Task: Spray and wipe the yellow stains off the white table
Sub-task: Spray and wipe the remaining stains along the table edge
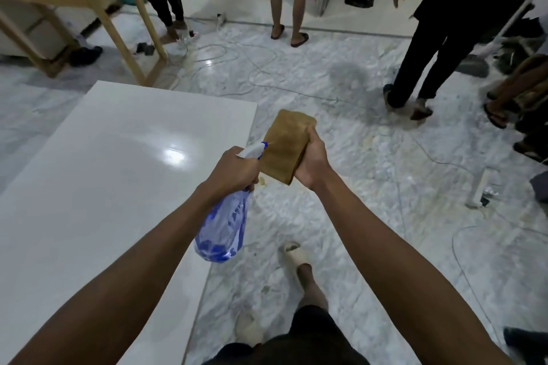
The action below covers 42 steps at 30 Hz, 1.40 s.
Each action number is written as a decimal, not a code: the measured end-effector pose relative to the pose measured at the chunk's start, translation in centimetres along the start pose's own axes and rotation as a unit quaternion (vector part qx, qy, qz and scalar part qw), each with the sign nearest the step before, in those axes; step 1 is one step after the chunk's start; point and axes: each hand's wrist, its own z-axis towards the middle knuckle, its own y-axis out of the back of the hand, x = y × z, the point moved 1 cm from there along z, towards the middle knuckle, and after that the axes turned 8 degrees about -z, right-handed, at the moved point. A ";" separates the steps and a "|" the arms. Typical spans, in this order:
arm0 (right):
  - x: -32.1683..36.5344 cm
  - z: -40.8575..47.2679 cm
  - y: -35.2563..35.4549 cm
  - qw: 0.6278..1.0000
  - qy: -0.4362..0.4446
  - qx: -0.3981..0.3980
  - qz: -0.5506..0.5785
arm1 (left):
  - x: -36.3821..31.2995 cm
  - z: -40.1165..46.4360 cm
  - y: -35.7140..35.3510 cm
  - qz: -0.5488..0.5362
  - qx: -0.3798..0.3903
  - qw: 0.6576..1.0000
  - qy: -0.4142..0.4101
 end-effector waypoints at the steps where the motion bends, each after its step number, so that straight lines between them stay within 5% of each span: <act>1: 0.7 2.0 0.2 1.000 -0.006 0.007 -0.008 | -0.4 1.7 -0.1 -0.001 -0.011 1.000 0.008; 11: 1.0 17.2 4.8 0.971 -0.202 0.024 -0.124 | -4.8 17.4 -1.5 -0.032 -0.099 0.990 0.100; 16: -0.6 23.7 5.0 0.938 -0.238 -0.040 -0.247 | -5.5 22.6 -1.2 -0.018 -0.104 0.987 0.122; 21: 1.4 32.8 1.0 0.924 -0.048 -0.084 -0.370 | -4.8 25.7 -0.3 0.000 -0.119 0.984 0.129; 26: -1.2 40.8 -2.8 0.853 0.080 -0.054 -0.512 | -2.4 26.6 1.0 0.003 -0.135 0.980 0.147; 28: -3.8 42.5 -3.6 0.766 0.130 0.009 -0.630 | -1.3 26.9 1.2 0.007 -0.142 0.978 0.154; 30: -6.5 43.8 -3.0 0.627 0.248 0.003 -0.738 | -0.5 26.8 1.4 0.009 -0.148 0.976 0.159; 31: -7.4 44.0 -2.4 0.592 0.281 -0.015 -0.755 | -0.1 26.7 1.5 0.012 -0.149 0.976 0.160; 36: -8.9 42.4 -2.2 0.566 0.358 -0.051 -0.741 | 1.0 24.9 1.2 0.016 -0.155 0.975 0.156; 42: -12.3 38.4 -1.7 0.591 0.412 -0.059 -0.691 | 2.1 21.6 0.0 0.018 -0.150 0.977 0.153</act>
